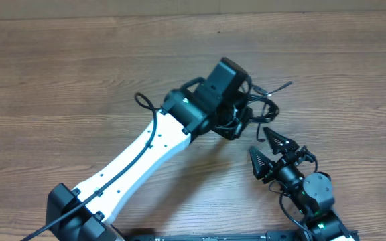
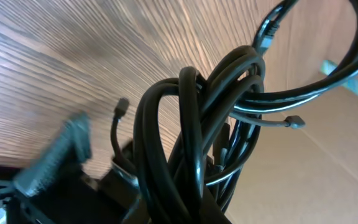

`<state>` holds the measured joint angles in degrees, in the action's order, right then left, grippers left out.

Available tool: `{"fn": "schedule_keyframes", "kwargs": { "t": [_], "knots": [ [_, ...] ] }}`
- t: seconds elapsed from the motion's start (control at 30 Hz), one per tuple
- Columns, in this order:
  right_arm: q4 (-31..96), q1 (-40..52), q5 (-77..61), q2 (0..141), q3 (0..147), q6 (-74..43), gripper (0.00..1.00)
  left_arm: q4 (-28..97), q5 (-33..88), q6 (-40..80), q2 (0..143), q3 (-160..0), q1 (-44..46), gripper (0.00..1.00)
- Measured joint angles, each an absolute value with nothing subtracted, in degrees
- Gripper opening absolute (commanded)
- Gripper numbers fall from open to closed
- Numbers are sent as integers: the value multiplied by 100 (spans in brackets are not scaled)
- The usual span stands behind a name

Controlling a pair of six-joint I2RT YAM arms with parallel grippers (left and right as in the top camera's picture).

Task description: Untangle cables

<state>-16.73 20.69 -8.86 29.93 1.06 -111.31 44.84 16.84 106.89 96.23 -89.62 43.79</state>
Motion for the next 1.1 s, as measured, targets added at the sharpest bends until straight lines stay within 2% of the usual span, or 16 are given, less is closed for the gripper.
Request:
{"fn": "schedule_keyframes", "kwargs": {
  "t": [0.1,0.2,0.27,0.57,0.6,0.67,0.77,0.83,0.87,0.97,1.1],
  "knots": [
    [-1977,2069,-965,3415,106,-11240,51,4351,1581,10763,9623,-8962,4545,4],
    [-2217,2069,-1026,3758,106,-11233,19,4366,1500,10807,9623,-8962,4654,4],
    [-2231,2073,-1035,3931,106,-11244,4,4438,1459,10809,9623,-8962,4678,4],
    [-1885,2073,-1076,4458,106,-10073,4,4539,1153,10763,9623,-8962,4222,4],
    [-1800,2073,-1107,4482,106,-9937,5,4536,1210,10737,9623,-8962,4097,4],
    [-1826,2071,-1173,4528,106,-9721,45,4541,1332,10584,9623,-8962,3868,4],
    [-2322,2071,-1249,4536,106,-9450,52,4569,1382,10333,9623,-8962,3701,4],
    [-2783,2073,-1310,4534,106,-9406,64,4622,1422,10252,9623,-8962,3715,4],
    [-3004,2073,-1334,4539,106,-9437,67,4637,1439,10202,9623,-8962,3750,4],
    [-3214,2073,-1389,4525,106,-9826,73,4633,1481,10186,9623,-8962,3863,4],
    [-3124,2073,-1417,4532,106,-10377,76,4556,1498,10206,9623,-8962,4042,4]
  ]
}}
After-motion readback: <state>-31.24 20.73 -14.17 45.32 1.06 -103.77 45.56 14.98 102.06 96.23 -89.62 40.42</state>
